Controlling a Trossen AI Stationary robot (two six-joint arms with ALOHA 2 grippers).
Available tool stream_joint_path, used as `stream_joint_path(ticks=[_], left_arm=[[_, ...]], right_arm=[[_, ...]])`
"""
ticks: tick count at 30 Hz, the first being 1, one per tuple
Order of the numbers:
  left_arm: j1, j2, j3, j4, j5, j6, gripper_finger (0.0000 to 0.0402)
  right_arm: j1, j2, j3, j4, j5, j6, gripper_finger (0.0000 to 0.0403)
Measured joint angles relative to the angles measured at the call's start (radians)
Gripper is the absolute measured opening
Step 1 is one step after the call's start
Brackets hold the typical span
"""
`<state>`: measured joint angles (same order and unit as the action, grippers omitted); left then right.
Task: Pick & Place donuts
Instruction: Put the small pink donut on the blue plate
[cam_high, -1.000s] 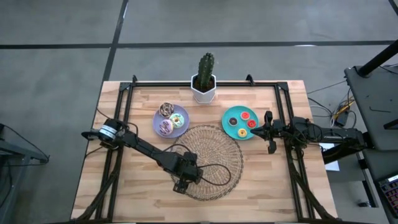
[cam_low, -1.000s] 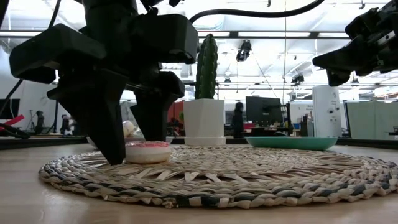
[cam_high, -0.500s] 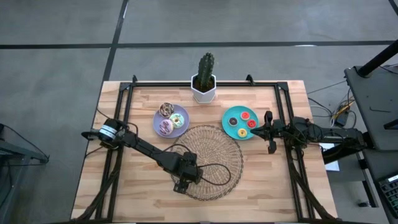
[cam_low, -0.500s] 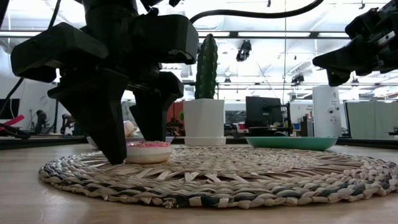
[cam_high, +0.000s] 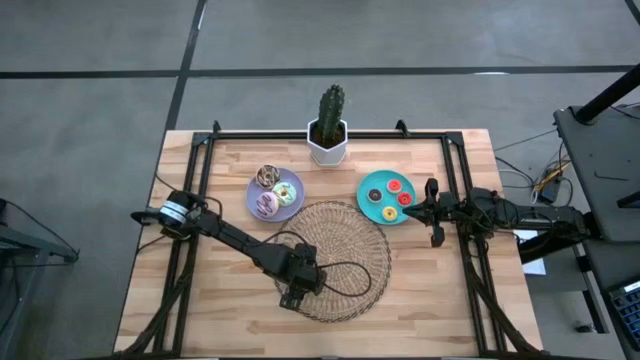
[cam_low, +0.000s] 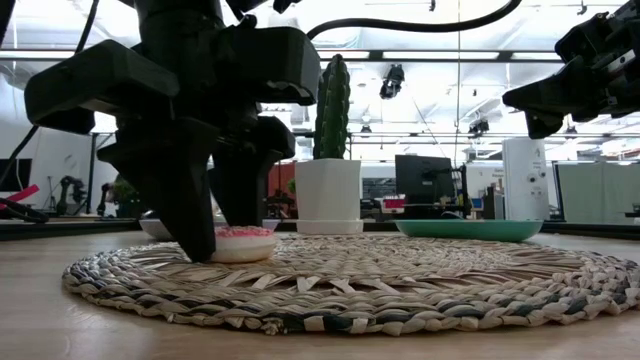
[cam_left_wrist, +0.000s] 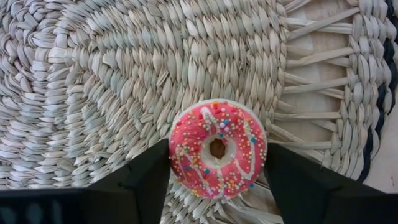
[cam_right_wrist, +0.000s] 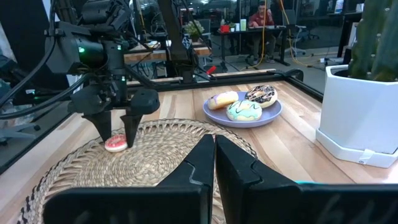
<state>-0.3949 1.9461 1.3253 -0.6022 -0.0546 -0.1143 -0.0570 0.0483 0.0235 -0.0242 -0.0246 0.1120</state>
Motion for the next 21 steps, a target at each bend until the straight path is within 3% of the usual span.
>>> stream_joint_path(ticks=[7,21], left_arm=[[0.0,0.0,0.0,0.0,0.0,0.0,0.0193],[0.028,0.0,0.119,-0.094,0.018,0.02,0.0191]], right_arm=[[0.0,0.0,0.0,0.0,0.0,0.0,0.0008],[0.0,0.0,0.0,0.0,0.0,0.0,0.0008]])
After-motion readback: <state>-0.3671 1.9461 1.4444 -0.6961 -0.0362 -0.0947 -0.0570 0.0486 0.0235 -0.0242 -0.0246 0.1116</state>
